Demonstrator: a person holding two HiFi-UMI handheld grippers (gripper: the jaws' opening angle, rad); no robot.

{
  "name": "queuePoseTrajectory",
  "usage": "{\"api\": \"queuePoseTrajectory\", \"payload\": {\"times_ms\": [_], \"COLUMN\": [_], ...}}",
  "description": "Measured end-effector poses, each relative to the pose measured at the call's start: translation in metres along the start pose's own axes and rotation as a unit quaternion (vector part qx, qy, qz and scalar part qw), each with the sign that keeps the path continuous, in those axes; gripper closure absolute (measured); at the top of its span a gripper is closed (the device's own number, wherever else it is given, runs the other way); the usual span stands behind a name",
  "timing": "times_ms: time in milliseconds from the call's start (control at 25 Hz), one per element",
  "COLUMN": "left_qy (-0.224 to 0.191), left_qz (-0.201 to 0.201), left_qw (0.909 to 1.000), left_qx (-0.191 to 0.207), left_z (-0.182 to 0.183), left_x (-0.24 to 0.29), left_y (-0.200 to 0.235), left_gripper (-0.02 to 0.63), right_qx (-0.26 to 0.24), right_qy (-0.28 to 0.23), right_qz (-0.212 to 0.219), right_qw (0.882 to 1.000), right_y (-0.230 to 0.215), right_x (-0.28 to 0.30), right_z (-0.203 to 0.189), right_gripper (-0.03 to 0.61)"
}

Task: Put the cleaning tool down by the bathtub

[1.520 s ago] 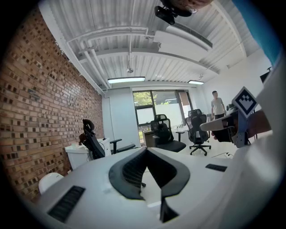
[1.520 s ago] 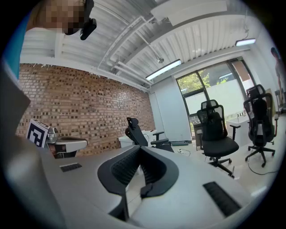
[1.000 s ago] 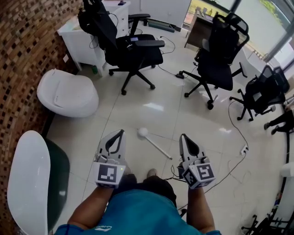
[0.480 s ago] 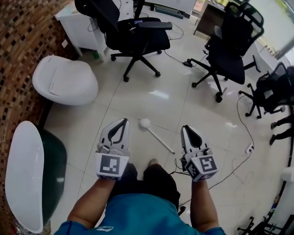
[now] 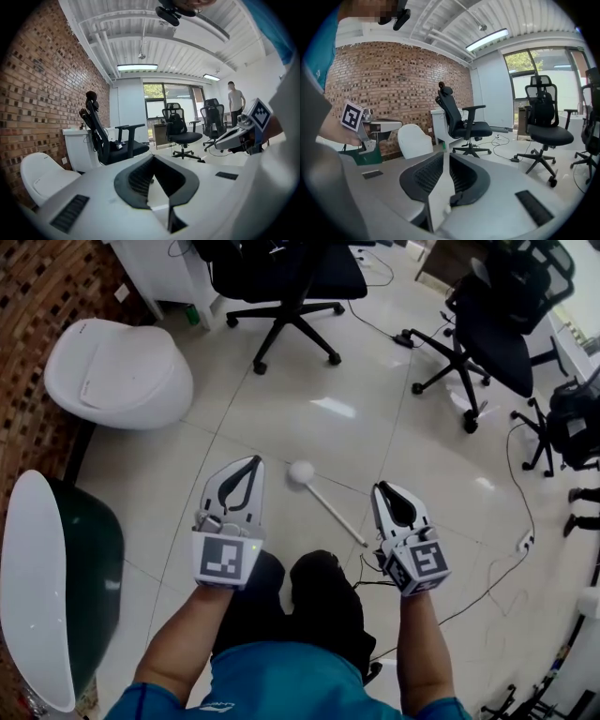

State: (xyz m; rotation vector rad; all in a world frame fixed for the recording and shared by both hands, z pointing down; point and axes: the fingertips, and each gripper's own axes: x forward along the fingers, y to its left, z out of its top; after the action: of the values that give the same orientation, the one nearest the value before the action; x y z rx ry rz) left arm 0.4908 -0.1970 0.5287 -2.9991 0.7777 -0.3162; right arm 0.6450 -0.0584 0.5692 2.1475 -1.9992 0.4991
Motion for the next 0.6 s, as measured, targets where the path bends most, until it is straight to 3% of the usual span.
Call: {"api": "queuePoseTrajectory", "payload": {"times_ms": [320,600], "left_qy": [-0.001,0.022], "left_qz": [0.004,0.014], "left_qw": [1.0,0.9996], "left_qx": [0.008,0.002], "left_z": [-0.123,-0.247], "left_x": [0.041,0.07], "left_y": [0.003,0.015], "left_gripper": [0.611,0.611], "right_qx": [-0.005,-0.032], "right_qy": [0.026,0.071], "right_qz": [0.03,0.061], "right_qw": [0.999,0.995], "right_y": [-0.025,-0.044], "right_x": [0.069,0.136], "right_z": [-0.136,-0.27], "right_gripper": [0.502,0.494]}}
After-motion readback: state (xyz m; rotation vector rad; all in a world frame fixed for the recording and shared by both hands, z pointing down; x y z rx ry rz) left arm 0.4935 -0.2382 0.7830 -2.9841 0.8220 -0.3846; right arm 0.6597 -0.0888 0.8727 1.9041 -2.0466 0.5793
